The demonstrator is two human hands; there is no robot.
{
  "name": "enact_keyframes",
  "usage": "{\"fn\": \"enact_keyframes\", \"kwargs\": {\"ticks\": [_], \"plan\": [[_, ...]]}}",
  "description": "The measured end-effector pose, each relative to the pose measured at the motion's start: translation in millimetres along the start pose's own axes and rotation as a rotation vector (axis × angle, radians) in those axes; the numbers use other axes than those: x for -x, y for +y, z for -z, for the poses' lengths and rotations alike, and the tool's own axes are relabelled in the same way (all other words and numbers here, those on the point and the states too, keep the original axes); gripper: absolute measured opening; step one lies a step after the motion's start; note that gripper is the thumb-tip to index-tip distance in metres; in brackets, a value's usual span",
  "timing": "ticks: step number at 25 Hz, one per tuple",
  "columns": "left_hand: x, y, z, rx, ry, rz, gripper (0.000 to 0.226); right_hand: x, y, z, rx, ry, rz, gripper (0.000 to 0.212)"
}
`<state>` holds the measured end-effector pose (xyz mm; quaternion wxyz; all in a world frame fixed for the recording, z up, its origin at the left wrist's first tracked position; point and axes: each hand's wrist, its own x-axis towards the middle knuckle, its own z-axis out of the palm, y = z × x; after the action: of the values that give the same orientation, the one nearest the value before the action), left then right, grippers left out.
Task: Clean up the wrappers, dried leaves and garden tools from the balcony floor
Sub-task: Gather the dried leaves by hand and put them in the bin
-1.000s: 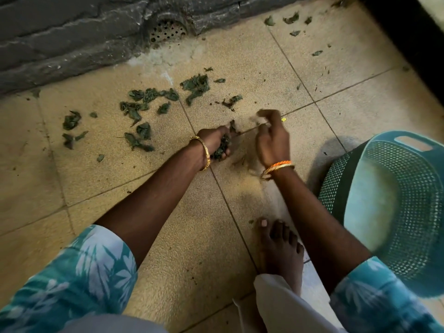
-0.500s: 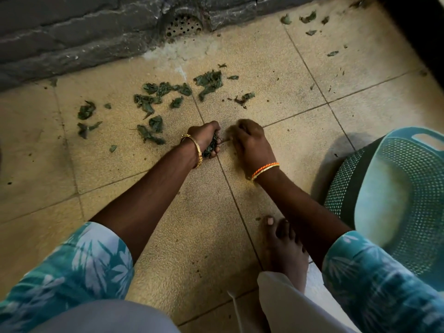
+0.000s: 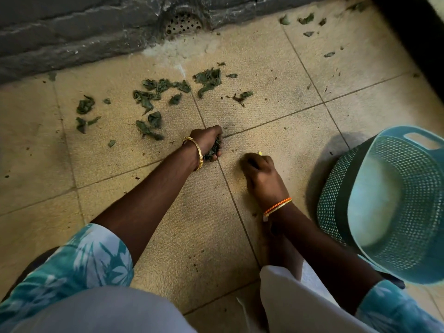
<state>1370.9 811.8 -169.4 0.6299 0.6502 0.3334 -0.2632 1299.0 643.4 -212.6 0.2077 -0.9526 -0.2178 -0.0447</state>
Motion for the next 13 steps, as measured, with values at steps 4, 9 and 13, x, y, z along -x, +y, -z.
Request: {"fn": "enact_keyframes", "kwargs": {"ticks": [4,9,13], "plan": [[4.4,-5.8,-0.9,0.011,-0.012,0.012,0.027,-22.6,-9.0,12.9,0.021,-0.073,-0.087,0.010],[6.7,-11.1,2.4,0.050,-0.083,0.054,0.030,-67.1,10.3,42.3,-0.369,-0.191,-0.599,0.016],[13.7,-9.9,1.8,0.098,-0.124,0.065,0.025,-85.0,21.9,76.9,-1.075,-0.050,-0.799,0.021]]}}
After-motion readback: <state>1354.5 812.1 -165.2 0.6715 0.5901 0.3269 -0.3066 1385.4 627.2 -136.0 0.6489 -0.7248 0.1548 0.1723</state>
